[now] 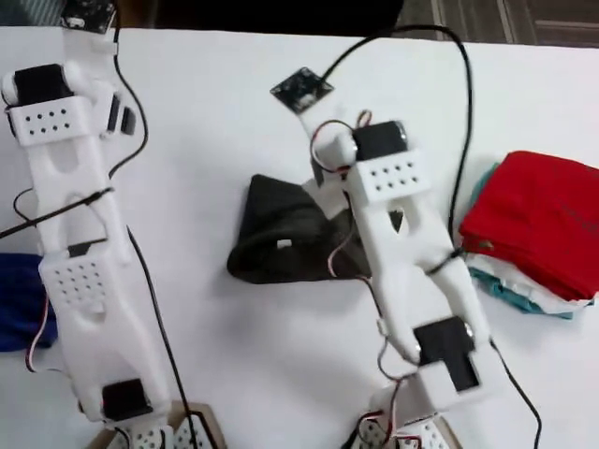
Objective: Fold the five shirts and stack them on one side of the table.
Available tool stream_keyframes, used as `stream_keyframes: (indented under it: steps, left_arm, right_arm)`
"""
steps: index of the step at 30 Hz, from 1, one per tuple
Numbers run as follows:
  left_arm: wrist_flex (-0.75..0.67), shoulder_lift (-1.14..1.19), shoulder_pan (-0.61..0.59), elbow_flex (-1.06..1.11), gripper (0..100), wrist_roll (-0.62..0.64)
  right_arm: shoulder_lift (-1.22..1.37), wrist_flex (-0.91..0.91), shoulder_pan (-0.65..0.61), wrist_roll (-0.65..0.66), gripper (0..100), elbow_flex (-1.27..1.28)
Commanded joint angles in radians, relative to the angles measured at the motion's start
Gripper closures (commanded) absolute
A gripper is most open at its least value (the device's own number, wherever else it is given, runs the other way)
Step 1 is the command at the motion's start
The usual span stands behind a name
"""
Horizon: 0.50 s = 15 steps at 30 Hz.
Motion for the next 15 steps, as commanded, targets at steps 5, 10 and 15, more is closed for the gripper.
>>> stream_keyframes:
  steps: [5, 10, 15]
  left_arm:
    - [0.011, -0.006, 0.006, -0.041, 79, -0.002]
    - [0.009, -0.006, 0.008, -0.044, 79, -0.002]
    - [-0.009, -0.006, 0.011, -0.041, 79, -0.002]
  right_arm:
    - [0.222, -0.016, -0.076, -0.005, 80.0, -0.100]
    - [0.265, 0.084, -0.081, 0.008, 80.0, -0.095]
    - [0.263, 0.211, -0.076, 0.101, 80.0, -0.094]
